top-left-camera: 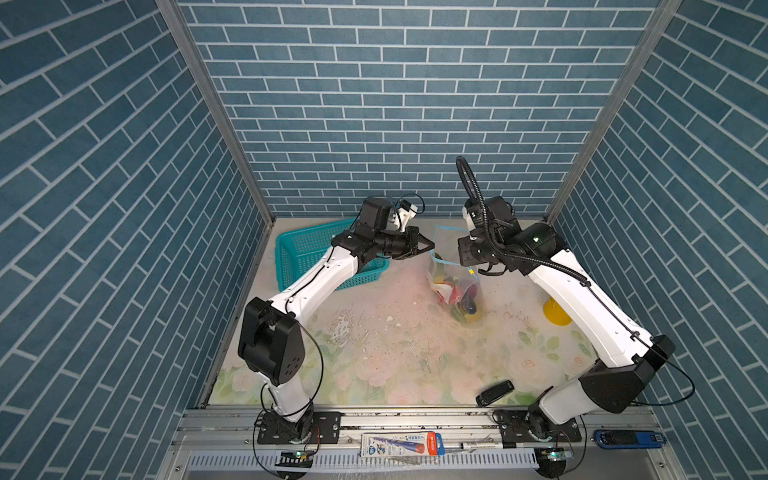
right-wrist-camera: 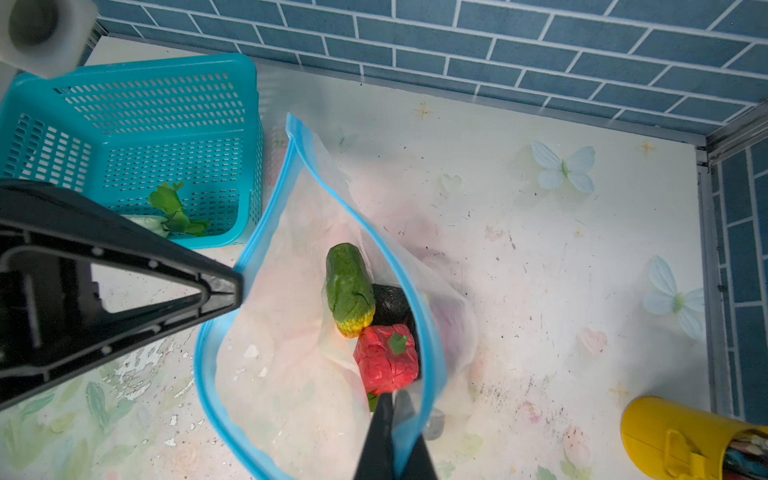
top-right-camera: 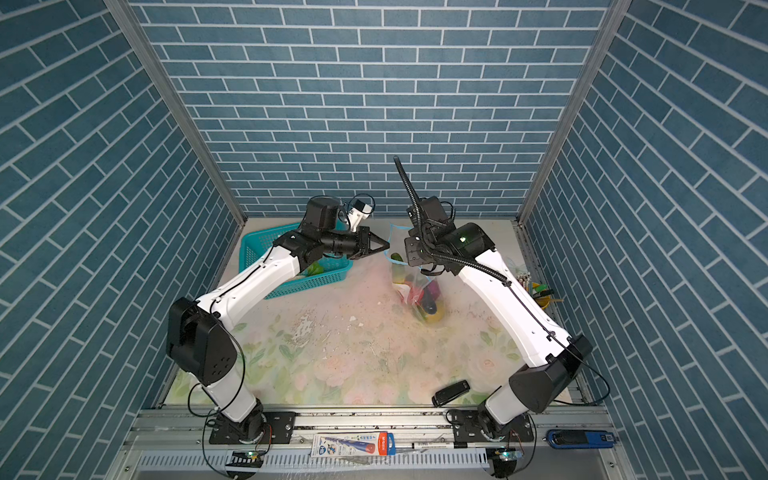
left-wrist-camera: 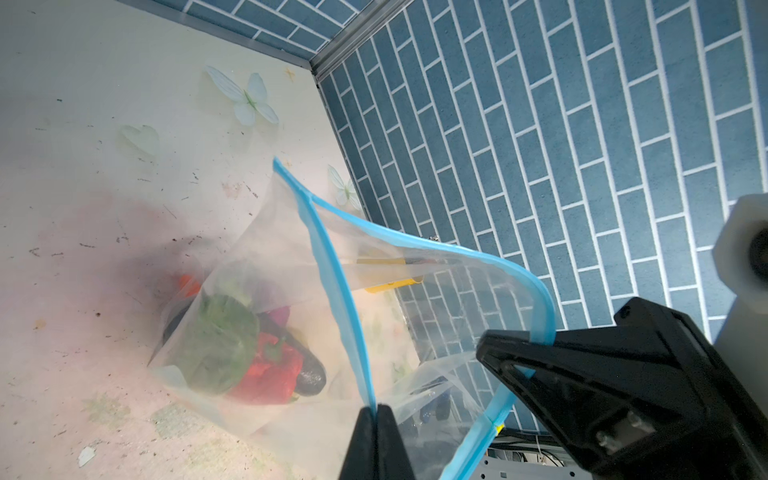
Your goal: Place the food in the zip-top bag and seal the zipper
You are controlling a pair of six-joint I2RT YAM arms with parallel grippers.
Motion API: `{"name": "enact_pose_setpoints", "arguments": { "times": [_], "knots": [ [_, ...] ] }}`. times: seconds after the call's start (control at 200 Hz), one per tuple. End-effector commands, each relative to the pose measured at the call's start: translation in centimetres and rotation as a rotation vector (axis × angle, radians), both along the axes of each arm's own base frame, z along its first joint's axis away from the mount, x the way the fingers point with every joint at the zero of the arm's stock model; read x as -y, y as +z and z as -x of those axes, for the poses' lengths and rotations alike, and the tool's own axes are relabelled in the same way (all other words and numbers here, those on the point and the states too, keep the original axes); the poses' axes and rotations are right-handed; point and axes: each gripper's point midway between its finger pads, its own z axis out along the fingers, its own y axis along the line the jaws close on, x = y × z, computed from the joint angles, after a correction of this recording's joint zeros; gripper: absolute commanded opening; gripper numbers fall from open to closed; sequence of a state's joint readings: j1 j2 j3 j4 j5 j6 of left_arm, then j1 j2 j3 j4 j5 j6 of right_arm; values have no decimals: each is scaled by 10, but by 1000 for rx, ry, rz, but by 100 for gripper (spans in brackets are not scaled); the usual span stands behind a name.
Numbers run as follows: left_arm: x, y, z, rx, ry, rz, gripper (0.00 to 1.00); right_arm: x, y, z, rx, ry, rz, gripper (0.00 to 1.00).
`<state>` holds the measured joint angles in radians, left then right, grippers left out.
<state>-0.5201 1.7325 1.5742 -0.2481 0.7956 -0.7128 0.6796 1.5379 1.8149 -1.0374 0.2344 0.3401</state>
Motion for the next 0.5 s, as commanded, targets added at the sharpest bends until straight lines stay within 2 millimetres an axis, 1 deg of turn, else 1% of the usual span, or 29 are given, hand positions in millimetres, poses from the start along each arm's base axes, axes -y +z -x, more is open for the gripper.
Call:
{"name": "enact_pose_setpoints", "arguments": {
  "times": [0.0, 0.09, 0.275, 0.405, 0.495],
  "knots": [
    [10, 17, 1, 31, -23, 35, 6, 9, 10, 2, 6, -11, 40, 0],
    [17, 25, -1, 32, -19, 52, 4, 16, 11, 7, -1, -14, 67, 0],
    [35, 40, -3, 39, -34, 80, 2, 37, 10, 20, -29, -41, 133, 0],
    [43, 46, -5, 41, -46, 94, 2, 44, 10, 26, -42, -51, 151, 0],
    [45, 49, -4, 40, -55, 103, 2, 49, 14, 25, -24, -67, 168, 11]
  ]
}}
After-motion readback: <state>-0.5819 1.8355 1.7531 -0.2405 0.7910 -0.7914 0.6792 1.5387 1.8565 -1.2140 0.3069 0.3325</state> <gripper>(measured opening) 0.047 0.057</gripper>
